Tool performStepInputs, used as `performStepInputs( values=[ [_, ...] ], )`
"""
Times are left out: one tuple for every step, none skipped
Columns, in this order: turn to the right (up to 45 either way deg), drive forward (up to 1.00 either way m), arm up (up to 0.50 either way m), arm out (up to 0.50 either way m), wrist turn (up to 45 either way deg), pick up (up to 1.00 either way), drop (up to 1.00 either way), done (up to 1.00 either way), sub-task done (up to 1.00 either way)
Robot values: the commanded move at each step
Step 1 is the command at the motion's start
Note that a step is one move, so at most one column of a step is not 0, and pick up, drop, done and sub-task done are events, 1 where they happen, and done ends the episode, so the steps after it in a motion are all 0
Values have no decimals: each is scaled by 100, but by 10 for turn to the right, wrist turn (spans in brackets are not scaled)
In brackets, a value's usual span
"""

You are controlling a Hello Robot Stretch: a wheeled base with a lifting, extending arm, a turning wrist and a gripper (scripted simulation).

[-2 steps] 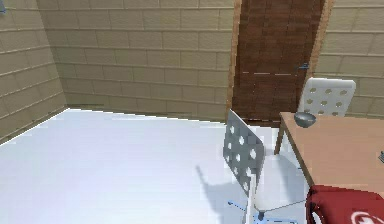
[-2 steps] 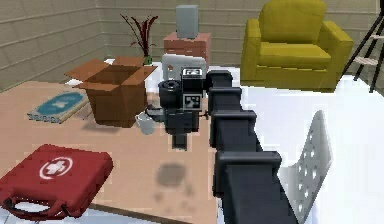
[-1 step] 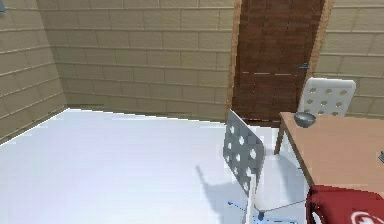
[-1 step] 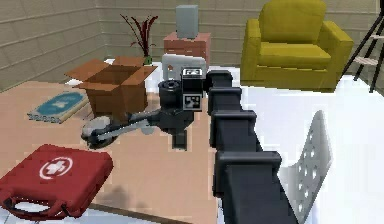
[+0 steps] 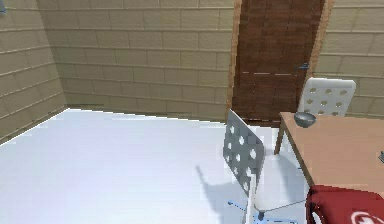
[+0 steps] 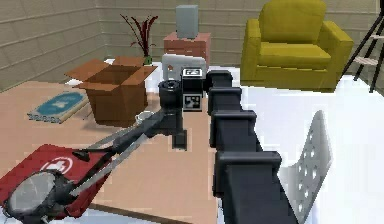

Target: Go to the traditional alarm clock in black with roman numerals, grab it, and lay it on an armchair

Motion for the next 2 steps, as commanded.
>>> performStepInputs(
  values=[
    [0, 0, 0, 0, -270, 0, 0, 0, 0],
    [0, 0, 0, -20, 0, 0, 0, 0, 0]
  ],
)
